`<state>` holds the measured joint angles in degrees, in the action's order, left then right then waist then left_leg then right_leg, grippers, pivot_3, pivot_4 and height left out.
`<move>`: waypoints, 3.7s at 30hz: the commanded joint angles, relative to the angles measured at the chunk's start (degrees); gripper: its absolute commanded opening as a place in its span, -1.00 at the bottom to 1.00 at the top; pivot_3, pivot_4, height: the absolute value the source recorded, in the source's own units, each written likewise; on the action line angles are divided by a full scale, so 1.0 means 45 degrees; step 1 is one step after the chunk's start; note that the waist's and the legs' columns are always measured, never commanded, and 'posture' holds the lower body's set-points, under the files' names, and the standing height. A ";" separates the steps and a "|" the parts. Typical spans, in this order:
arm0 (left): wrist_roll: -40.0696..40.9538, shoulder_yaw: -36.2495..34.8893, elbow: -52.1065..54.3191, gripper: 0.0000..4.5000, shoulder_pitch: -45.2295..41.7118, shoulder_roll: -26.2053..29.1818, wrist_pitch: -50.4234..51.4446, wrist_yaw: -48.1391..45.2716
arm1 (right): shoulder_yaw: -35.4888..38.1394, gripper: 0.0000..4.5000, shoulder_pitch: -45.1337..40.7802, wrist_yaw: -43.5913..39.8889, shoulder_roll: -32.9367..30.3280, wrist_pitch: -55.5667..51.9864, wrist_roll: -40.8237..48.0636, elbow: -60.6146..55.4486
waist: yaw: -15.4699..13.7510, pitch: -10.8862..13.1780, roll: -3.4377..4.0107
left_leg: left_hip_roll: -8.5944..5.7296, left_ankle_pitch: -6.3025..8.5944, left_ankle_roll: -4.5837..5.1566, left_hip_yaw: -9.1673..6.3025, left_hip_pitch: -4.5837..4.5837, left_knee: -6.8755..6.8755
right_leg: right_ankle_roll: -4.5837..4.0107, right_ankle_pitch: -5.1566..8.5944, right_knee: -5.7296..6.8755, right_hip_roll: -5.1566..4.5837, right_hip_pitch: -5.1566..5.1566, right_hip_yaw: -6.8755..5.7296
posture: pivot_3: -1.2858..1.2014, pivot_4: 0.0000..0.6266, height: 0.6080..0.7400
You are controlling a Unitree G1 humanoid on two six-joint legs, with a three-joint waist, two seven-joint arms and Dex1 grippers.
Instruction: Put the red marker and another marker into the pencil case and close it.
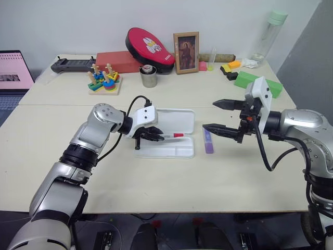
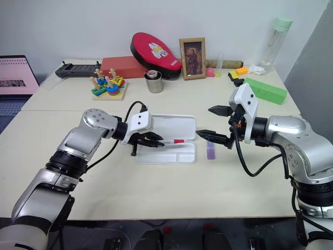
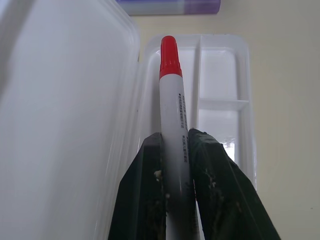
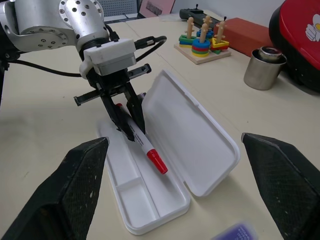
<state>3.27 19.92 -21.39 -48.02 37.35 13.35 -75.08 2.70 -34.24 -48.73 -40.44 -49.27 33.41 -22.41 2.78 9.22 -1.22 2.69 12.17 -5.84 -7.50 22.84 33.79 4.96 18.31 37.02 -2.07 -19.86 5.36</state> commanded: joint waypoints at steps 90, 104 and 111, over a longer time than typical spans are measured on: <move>0.6522 -0.8658 0.9168 1.00 0.9770 0.1668 0.4503 0.3489 | -0.5273 -0.52 -0.0875 -0.0215 -0.2275 -0.0830 -0.3607 -0.0146 | 0.0145 -0.0002 -0.0007 | 0.0012 0.0016 0.0034 0.0002 -0.0038 -0.0034 | -0.0015 0.0014 -0.0018 0.0001 -0.0002 0.0014 | 0.03 -0.52 1.00; 0.7176 -1.1348 1.0249 1.00 1.3063 0.2015 0.4776 0.4174 | -0.8858 -0.52 -0.4621 -0.0927 0.3315 0.0799 -0.5648 0.3755 | -0.0098 0.0001 -0.0004 | 0.0011 0.0016 0.0010 0.0029 -0.0041 -0.0006 | 0.0002 -0.0005 -0.0014 -0.0009 -0.0063 0.0027 | 0.03 -0.52 1.00; 0.7534 -1.1261 1.0687 1.00 1.3331 0.1886 0.4898 0.4647 | -0.9236 -0.52 -0.4756 -0.1126 0.4298 0.1367 -0.6462 0.5251 | -0.0079 0.0002 -0.0001 | 0.0014 0.0018 0.0008 0.0029 -0.0046 -0.0025 | -0.0011 0.0001 0.0010 -0.0007 -0.0082 0.0020 | 0.03 -0.52 1.00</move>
<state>36.06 -29.41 24.98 11.63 45.86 35.13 -54.99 -39.34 -54.74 -52.88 -21.79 -44.34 5.31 1.32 2.42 9.23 -1.23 2.75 12.25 -5.80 -7.37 22.64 33.68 4.91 18.32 37.06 -2.10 -20.23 5.46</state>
